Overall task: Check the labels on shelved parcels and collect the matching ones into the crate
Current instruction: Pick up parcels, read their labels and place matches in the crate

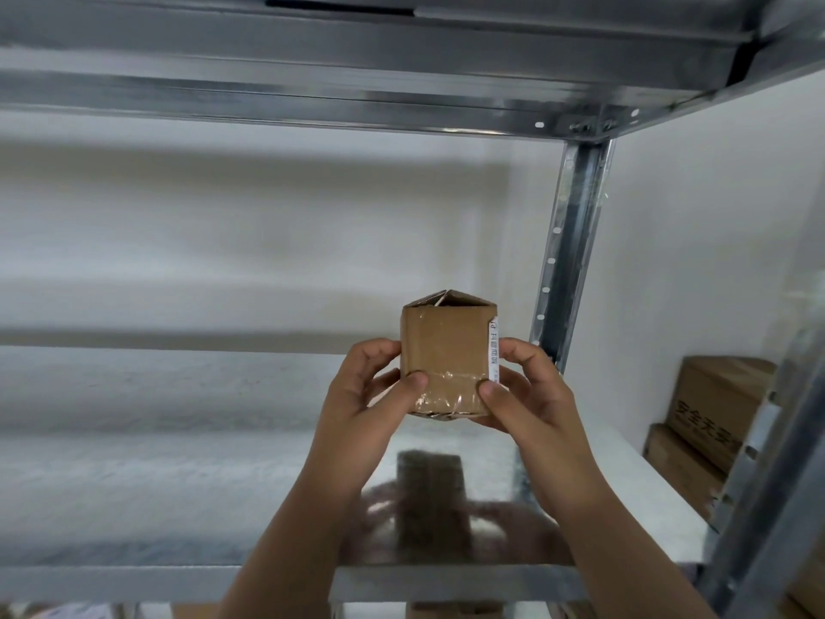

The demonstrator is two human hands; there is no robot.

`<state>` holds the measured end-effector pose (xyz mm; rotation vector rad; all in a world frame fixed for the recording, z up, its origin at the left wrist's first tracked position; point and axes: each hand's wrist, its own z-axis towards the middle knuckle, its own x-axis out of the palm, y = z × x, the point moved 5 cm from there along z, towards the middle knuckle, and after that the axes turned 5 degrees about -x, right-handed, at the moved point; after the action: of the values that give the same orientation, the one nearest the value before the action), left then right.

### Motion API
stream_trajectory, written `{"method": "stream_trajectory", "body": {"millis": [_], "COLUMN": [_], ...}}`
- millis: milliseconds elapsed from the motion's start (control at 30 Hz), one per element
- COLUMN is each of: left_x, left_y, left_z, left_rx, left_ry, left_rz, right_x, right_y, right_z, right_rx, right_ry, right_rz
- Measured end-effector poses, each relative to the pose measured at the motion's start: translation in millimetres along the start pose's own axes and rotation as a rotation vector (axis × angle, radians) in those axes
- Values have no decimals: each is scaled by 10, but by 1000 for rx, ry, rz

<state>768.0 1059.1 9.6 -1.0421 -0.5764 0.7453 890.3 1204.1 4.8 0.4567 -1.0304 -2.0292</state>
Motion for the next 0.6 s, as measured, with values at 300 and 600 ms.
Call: {"method": "stream_trajectory", "body": {"millis": [300,600], "left_x": [-21,-63], "left_y": [-128,-69], "left_z": [-38,-8], "left_rx": [-42,77], "left_ry": [-103,-67], "left_rz": [101,90], "right_x": [62,57], "right_y": [-39,85], "right_z": [-29,-9], "right_rx": [30,-27], "right_ry": [138,81], "right_rz": [-211,-122]}}
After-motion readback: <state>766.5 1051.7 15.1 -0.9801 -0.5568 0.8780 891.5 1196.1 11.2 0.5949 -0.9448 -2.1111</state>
